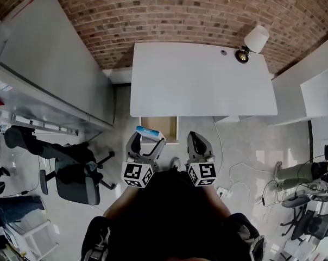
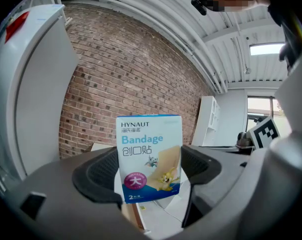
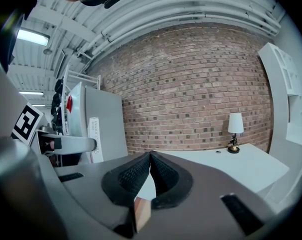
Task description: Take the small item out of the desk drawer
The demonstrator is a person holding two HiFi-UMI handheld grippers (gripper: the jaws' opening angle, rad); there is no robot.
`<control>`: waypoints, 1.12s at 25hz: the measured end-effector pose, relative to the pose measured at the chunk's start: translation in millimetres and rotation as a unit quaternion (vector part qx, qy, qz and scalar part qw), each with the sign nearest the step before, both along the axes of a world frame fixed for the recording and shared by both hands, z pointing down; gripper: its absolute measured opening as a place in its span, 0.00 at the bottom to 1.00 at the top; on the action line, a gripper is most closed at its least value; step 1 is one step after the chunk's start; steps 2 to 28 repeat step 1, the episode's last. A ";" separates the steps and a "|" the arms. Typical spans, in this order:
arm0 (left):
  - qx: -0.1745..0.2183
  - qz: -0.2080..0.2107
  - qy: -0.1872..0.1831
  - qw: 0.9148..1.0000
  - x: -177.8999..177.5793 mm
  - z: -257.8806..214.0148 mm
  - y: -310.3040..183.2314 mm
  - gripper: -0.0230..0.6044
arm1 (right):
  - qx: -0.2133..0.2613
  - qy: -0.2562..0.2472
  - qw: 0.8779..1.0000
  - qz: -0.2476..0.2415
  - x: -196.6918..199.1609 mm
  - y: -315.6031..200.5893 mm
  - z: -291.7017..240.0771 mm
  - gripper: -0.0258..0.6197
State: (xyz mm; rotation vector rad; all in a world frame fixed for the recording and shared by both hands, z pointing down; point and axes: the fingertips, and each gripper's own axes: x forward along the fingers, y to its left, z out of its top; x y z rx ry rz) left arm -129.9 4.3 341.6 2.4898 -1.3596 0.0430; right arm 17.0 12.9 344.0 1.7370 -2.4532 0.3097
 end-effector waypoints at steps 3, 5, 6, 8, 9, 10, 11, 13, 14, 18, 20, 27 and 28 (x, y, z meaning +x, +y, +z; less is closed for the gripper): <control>0.000 0.000 0.000 1.000 -0.6 0.1 -0.3 0.67 | -0.001 0.000 1.000 0.000 -0.1 -0.1 0.6 0.08; 0.000 0.000 0.000 1.000 -0.6 0.1 -0.3 0.67 | -0.001 0.000 1.000 0.000 -0.1 -0.1 0.6 0.08; 0.000 0.000 0.000 1.000 -0.6 0.1 -0.3 0.67 | -0.001 0.000 1.000 0.000 -0.1 -0.1 0.6 0.08; 0.000 0.000 0.000 1.000 -0.6 0.1 -0.3 0.67 | -0.001 0.000 1.000 0.000 -0.1 -0.1 0.6 0.08; 0.000 0.000 0.000 1.000 -0.6 0.1 -0.3 0.67 | -0.001 0.000 1.000 0.000 -0.1 -0.1 0.6 0.08; 0.000 0.000 0.000 1.000 -0.6 0.1 -0.3 0.67 | -0.001 0.000 1.000 0.000 -0.1 -0.1 0.6 0.08; 0.000 0.000 0.000 1.000 -0.6 0.1 -0.3 0.67 | -0.001 0.000 1.000 0.000 -0.1 -0.1 0.6 0.08; 0.000 0.000 0.000 1.000 -0.6 0.1 -0.3 0.67 | -0.001 0.000 1.000 0.000 -0.1 -0.1 0.6 0.08; 0.000 0.000 0.000 1.000 -0.6 0.1 -0.3 0.67 | -0.001 0.000 1.000 0.000 -0.1 -0.1 0.6 0.08; 0.000 0.000 0.000 1.000 -0.6 0.1 -0.3 0.67 | -0.001 0.000 1.000 0.000 -0.1 -0.1 0.6 0.08; 0.000 0.000 0.000 1.000 -0.6 0.1 -0.3 0.67 | -0.001 0.000 1.000 0.000 -0.1 -0.1 0.6 0.08; 0.000 0.000 0.000 1.000 -0.6 0.1 -0.3 0.67 | -0.001 0.000 1.000 0.000 -0.1 -0.1 0.6 0.08; 0.000 0.000 0.000 1.000 -0.6 0.1 -0.3 0.67 | -0.001 0.000 1.000 0.000 -0.1 -0.1 0.6 0.08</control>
